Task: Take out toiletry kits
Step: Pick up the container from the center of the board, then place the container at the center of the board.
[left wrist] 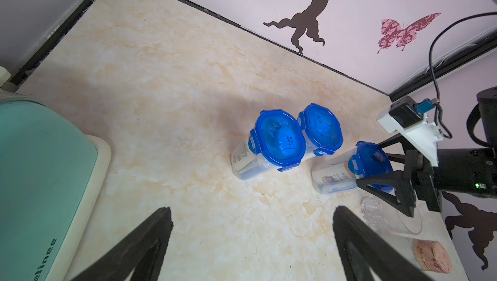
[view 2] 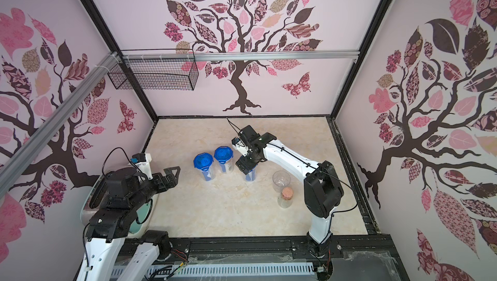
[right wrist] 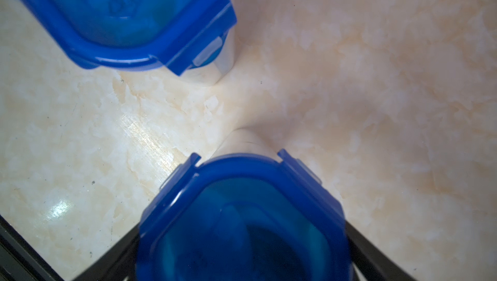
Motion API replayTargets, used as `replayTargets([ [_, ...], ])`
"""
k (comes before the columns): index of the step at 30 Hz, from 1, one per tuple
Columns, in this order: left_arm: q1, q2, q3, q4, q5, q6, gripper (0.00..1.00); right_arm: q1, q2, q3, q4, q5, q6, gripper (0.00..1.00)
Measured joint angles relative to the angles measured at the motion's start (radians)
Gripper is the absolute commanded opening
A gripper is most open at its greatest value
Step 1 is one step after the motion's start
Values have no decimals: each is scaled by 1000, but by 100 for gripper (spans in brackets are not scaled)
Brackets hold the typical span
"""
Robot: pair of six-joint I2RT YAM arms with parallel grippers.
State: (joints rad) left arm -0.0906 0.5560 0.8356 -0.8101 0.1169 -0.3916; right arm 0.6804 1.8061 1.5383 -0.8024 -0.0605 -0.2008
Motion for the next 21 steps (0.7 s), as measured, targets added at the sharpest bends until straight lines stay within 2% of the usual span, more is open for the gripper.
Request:
replayTargets([
  [4,0,0,0,0,1,0,97,15,-5,0,-9,-3,6,86],
  [10,0,-3,0,0,1,0,97,51,-68,-8,-26,-2,30,85],
  [16,0,-5,0,0,1,0,97,145,-176,-71,-20,3,52,85],
  [21,0,-7,0,0,1,0,97,204,-190,-106,-20,-15,78,85],
])
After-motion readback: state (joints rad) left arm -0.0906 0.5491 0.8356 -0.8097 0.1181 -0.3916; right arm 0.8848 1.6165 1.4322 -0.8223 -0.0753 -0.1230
